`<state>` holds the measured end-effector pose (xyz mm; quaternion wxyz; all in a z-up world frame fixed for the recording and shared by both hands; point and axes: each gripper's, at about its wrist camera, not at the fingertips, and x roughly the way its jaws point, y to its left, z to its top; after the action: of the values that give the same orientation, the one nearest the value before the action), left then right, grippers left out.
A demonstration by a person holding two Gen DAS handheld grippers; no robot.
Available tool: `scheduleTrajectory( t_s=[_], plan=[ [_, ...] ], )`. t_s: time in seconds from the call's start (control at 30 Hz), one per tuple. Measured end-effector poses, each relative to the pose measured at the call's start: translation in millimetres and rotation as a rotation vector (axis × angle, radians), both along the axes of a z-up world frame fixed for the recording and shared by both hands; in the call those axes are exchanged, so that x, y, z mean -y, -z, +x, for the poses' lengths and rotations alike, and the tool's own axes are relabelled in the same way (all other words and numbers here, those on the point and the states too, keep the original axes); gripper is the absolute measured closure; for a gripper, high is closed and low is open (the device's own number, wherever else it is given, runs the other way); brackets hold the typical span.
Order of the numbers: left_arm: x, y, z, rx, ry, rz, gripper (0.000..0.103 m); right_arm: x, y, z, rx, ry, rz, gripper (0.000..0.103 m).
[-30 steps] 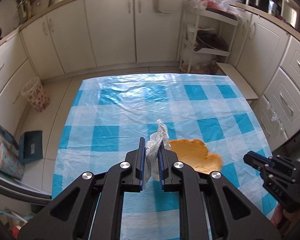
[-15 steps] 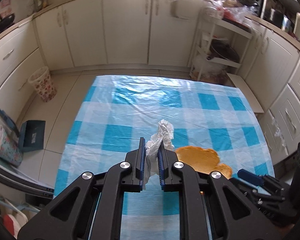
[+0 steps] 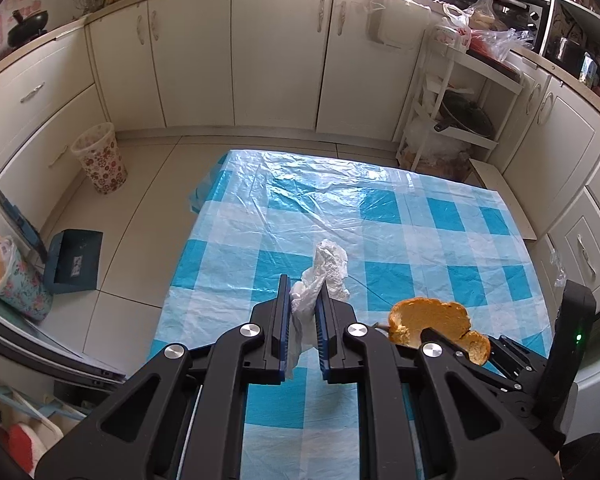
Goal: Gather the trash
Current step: 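Lift the tissue with the left gripper while the right gripper lifts the orange peel, then carry the tissue and peel to the yellow bin and open both grippers over it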
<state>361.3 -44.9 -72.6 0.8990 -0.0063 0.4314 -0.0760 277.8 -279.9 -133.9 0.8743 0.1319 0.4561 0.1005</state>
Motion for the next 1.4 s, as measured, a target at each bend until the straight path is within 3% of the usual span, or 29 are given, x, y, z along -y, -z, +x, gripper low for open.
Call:
scheduleTrajectory(
  t_s=[0.03,0.13,0.37,0.57,0.83,1.0,1.17,1.27,1.3,1.33,1.4],
  plan=[
    [-0.7,0.8,0.9,-0.004,-0.002,0.0,0.092,-0.4,0.9,0.4,-0.002,-0.009,0.007,0.087],
    [-0.9,1.0,1.8,-0.008,0.0,-0.004,0.092,1.5,-2.3,-2.1,0.007,-0.023,0.005,0.093],
    [17.7,-3.8,-5.3,0.009,0.074,-0.016,0.092,23.9,-22.2,-20.7,0.048,-0.018,-0.021,0.094],
    [49.9,-10.4,-18.1,0.023,0.179,-0.052,0.092,77.1,-39.6,-49.5,0.082,0.054,-0.027,0.094],
    [121.8,-18.3,-43.3,0.035,0.353,-0.081,0.092,174.9,-56.1,-96.5,0.125,0.252,-0.076,0.094],
    [174.7,-19.8,-66.6,0.022,0.423,-0.109,0.092,230.6,-34.9,-116.8,0.065,0.366,-0.148,0.094],
    [245.6,-0.3,-96.1,-0.059,0.481,-0.188,0.092,261.4,-1.9,-120.5,-0.05,0.396,-0.108,0.094],
    [285.2,12.4,-109.6,-0.1,0.508,-0.21,0.092,270.4,11.3,-121.3,-0.112,0.398,-0.113,0.088],
    [294.0,16.0,-111.7,-0.111,0.513,-0.213,0.092,274.5,15.8,-122.8,-0.129,0.405,-0.091,0.087],
    [305.3,20.4,-114.6,-0.124,0.518,-0.211,0.092,280.7,19.4,-125.0,-0.138,0.427,-0.05,0.078],
    [323.0,30.4,-117.6,-0.142,0.518,-0.187,0.092,296.8,21.2,-132.5,-0.142,0.482,0.051,0.072]
  ],
)
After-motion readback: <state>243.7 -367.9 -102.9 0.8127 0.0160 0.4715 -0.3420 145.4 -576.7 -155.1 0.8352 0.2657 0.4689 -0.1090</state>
